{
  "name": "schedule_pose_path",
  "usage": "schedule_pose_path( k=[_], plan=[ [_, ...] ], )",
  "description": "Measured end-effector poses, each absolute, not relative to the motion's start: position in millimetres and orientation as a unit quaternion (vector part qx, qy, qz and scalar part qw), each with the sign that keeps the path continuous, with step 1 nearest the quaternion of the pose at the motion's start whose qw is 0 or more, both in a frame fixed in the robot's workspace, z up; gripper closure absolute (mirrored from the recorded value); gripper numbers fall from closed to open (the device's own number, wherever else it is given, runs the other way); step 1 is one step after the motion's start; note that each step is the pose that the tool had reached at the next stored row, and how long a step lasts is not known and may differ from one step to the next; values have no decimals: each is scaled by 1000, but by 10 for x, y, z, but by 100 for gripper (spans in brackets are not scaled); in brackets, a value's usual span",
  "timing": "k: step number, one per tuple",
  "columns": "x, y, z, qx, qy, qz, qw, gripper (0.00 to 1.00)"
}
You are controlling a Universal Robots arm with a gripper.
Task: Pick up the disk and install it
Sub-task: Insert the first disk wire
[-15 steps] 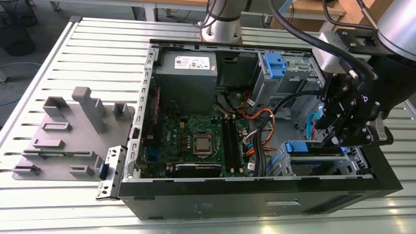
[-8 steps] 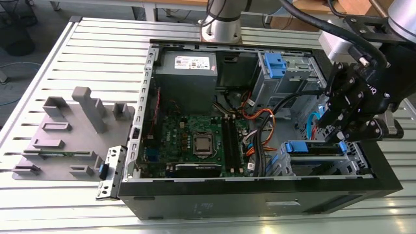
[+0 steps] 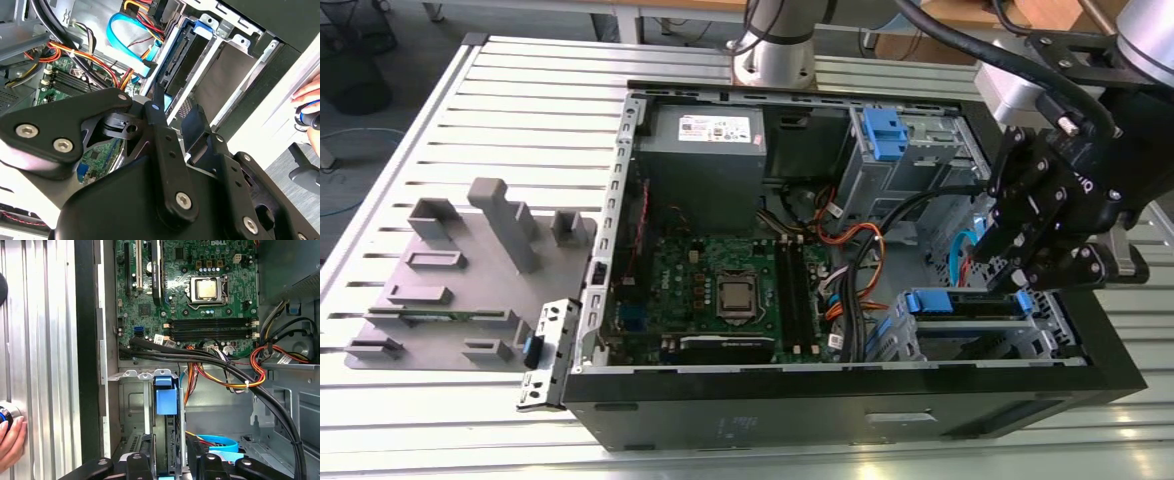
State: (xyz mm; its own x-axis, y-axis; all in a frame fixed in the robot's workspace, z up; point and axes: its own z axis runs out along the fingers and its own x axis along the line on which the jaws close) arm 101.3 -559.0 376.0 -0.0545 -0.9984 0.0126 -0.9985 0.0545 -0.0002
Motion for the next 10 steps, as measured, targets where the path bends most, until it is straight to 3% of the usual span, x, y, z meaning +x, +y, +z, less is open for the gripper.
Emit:
schedule_pose_path(
  k=[10],
  plan=[
    [1013,-5532,3756,688,-726,4,4,58]
  ],
)
